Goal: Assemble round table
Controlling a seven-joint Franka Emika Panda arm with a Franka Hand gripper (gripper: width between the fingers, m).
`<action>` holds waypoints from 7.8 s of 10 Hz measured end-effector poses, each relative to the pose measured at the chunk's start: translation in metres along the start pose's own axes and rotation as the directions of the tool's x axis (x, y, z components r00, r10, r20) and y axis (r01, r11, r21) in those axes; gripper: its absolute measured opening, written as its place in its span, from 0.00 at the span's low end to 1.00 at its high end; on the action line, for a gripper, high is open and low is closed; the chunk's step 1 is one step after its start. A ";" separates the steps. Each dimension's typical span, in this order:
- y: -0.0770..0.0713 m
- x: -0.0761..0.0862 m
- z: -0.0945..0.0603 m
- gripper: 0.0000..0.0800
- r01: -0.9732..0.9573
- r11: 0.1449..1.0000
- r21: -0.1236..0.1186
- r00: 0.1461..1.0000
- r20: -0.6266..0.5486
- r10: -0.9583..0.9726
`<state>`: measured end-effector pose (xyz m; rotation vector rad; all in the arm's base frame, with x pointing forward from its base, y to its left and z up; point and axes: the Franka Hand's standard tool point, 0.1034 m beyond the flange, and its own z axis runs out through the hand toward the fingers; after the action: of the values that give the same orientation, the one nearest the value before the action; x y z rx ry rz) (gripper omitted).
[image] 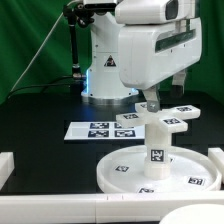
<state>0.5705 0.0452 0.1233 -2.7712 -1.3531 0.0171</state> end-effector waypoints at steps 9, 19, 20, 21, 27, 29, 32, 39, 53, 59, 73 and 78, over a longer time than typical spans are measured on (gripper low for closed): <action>0.003 -0.013 0.016 0.81 -0.014 1.000 0.020 1.000 0.021 0.014; 0.003 -0.007 0.012 0.81 -0.099 0.995 0.011 0.995 0.017 0.099; 0.002 -0.010 0.014 0.81 -0.138 0.990 0.013 0.990 0.021 0.137; 0.001 -0.011 0.015 0.81 -0.151 0.988 0.013 0.988 0.023 0.151; 0.001 -0.014 0.020 0.81 -0.199 0.980 0.016 0.980 0.030 0.198; 0.001 -0.014 0.020 0.79 -0.196 0.980 0.015 0.980 0.031 0.196; 0.001 -0.015 0.020 0.55 -0.177 0.984 0.016 0.984 0.030 0.176; -0.001 -0.019 0.021 0.55 -0.629 0.776 0.042 0.777 0.005 0.630; -0.004 -0.013 0.022 0.55 -0.861 -0.489 0.140 -0.489 0.036 0.871; -0.002 -0.012 0.021 0.55 -0.652 -0.745 0.138 -0.742 0.085 0.665; 0.002 -0.006 -0.001 0.80 0.038 -0.993 0.109 -0.958 0.285 -0.006; -0.005 0.001 -0.009 0.81 -0.038 -0.989 0.141 -0.950 0.303 0.080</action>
Offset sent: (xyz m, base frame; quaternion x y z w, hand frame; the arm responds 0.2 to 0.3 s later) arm -0.0004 -0.0015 -0.0071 -0.0039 0.0149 -0.0189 0.9997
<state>0.5676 0.0486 0.1322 -1.2963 2.4918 0.1056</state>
